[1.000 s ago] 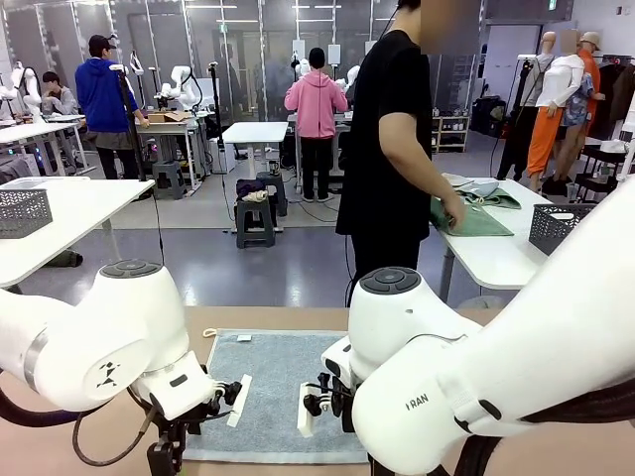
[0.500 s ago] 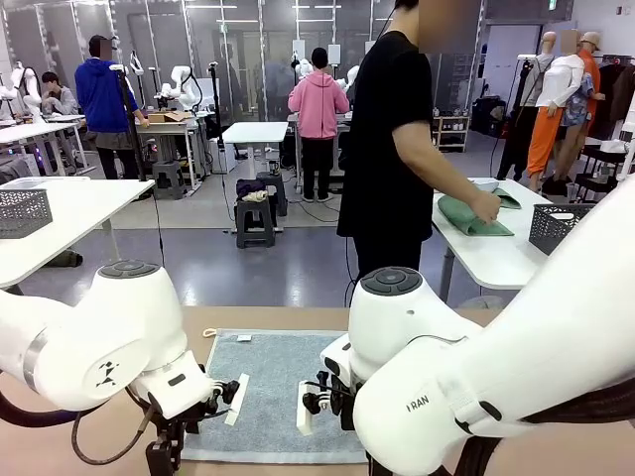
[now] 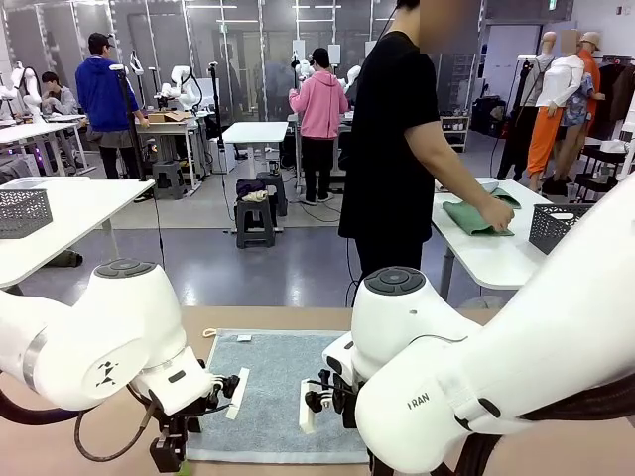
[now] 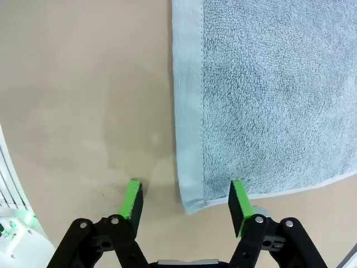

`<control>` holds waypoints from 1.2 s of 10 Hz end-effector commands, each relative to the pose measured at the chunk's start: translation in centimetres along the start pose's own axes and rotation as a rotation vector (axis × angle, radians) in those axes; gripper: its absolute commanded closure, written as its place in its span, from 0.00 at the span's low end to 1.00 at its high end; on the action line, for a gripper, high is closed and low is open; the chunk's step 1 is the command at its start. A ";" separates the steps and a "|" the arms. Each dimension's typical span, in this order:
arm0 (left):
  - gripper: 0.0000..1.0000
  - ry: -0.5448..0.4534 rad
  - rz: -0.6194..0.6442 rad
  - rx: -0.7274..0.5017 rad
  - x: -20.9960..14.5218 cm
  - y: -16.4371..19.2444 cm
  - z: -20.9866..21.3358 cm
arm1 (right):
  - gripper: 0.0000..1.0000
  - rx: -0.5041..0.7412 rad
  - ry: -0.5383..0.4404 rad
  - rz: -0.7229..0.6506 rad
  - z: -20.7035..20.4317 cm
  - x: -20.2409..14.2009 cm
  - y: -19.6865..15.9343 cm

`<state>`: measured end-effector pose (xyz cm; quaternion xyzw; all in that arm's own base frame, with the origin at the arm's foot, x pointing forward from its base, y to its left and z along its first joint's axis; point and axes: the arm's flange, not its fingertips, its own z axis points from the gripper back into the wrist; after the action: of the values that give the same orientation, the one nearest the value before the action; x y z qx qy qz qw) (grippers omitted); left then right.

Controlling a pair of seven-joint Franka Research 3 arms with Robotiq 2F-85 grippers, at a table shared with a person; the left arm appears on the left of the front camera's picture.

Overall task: Fold the towels and place them in the basket.
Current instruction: When a person lays out a Towel with hook on the table, fold it in half twice.

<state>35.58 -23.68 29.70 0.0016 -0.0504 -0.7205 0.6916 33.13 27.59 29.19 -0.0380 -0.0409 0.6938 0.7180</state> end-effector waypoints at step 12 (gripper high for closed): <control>1.00 0.045 -0.004 0.034 -1.5 -1.4 -0.4 | 0.88 -0.002 -0.013 0.010 -0.1 -1.2 0.1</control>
<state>36.03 -23.37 29.98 0.0158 -0.0517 -0.7228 0.6889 33.39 27.41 29.37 -0.0379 -0.0448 0.6913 0.7202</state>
